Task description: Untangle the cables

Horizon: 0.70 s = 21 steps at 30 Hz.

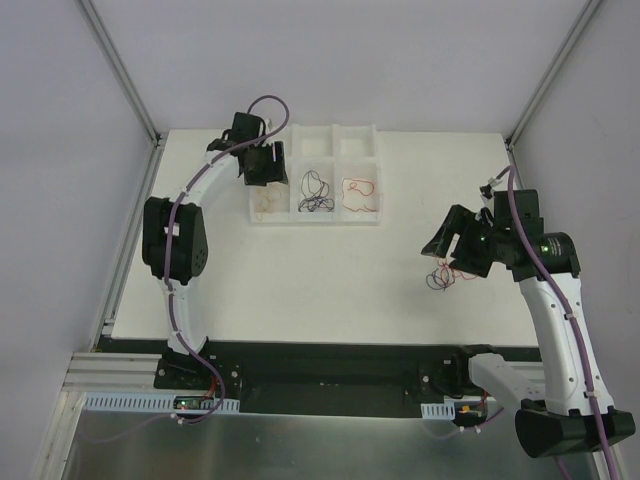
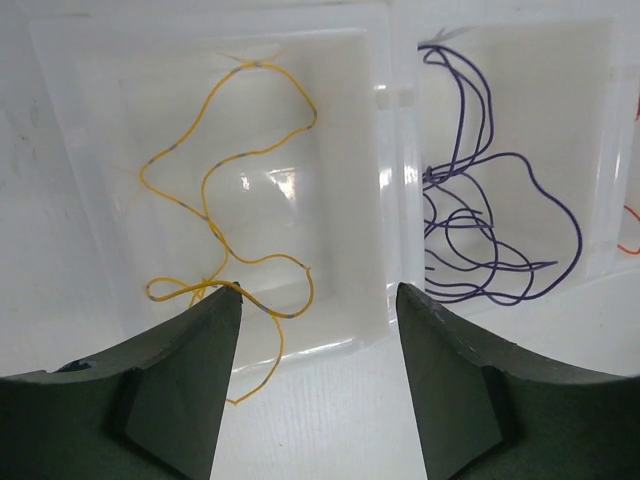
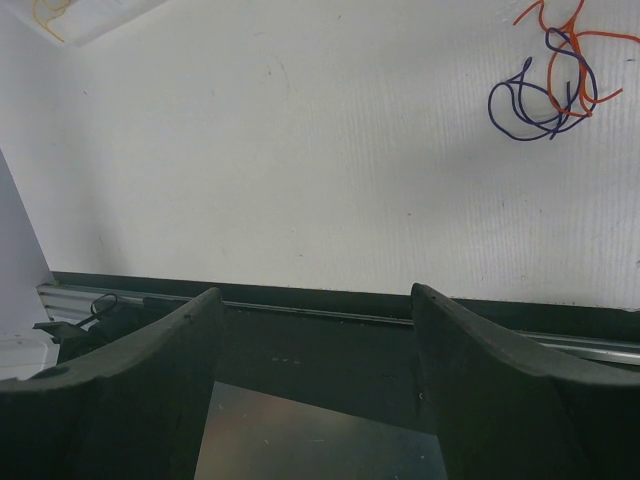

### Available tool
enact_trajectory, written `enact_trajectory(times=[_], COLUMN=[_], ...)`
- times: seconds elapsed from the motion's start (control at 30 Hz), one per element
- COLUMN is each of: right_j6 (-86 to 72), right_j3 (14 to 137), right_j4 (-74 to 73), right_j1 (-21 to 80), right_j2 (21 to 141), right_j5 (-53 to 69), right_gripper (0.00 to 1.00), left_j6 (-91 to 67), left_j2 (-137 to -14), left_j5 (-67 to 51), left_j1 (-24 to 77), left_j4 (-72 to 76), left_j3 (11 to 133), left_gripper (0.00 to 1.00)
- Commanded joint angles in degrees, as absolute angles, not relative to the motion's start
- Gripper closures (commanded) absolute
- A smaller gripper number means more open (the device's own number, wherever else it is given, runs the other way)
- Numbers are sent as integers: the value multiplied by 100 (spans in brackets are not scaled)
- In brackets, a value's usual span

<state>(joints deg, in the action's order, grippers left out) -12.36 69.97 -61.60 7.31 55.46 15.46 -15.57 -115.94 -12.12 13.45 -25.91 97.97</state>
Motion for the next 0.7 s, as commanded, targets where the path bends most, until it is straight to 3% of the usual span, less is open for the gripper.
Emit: enact_trajectory(times=[0.0,0.43,0.53,0.67], right_j6=[-1292,-1275,-1257,-1266], right_j3=[7005,7066,7066,7014], right_j4=[-6100,-6099,-6117,-6082], right_j1=[694,686,703,694], right_j2=[5511,5572,5564,5599], right_j5=[1608,1608,1556,1582], right_gripper=[23,23,23,23], left_j6=[-1318,-1722,-2169,-3389], left_j2=[-11514,-11409,-11119,-10417], left_j5=[-949,-976,-547,-132], left_j1=[1336,1353,1406,1441], left_j4=[-2804,-3041,-3111,-3444], left_j3=[10309,10328,10047,9415], left_gripper=[37,38,31,34])
